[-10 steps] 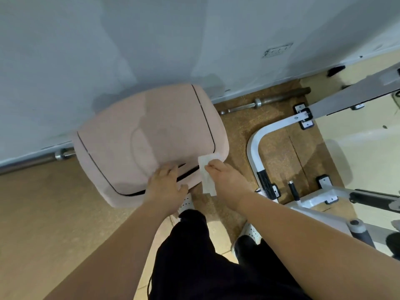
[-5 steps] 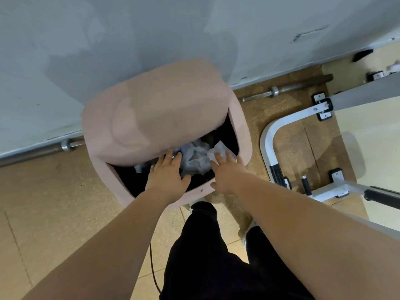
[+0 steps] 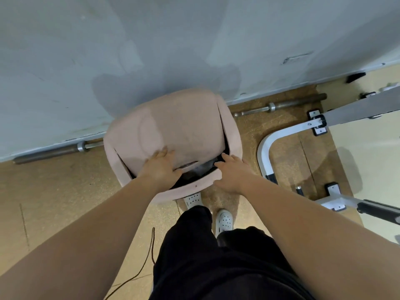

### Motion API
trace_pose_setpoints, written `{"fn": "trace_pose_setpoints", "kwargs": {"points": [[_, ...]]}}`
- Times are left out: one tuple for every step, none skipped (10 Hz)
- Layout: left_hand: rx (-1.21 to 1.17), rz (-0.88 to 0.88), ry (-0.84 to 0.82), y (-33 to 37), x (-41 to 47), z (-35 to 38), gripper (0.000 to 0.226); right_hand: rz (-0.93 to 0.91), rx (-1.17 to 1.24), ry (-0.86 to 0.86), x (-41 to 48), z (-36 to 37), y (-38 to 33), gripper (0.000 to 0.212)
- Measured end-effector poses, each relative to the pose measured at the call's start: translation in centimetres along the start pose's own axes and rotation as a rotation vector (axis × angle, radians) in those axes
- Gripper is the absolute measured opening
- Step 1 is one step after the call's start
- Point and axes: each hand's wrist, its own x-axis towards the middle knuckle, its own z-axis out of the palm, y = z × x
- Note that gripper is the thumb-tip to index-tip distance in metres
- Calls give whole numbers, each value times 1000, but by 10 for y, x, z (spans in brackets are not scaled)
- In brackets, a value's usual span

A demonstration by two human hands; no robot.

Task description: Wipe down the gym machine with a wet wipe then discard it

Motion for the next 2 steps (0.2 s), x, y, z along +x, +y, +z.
{"fn": "trace_pose_setpoints", "kwargs": {"points": [[-6,-14,16,11,-30,-5,82,-5,27,78,-34,-3,16,69],[-38,2,120,27,-65,-9,84,-33,27,178,-69,-14,25,71]]}}
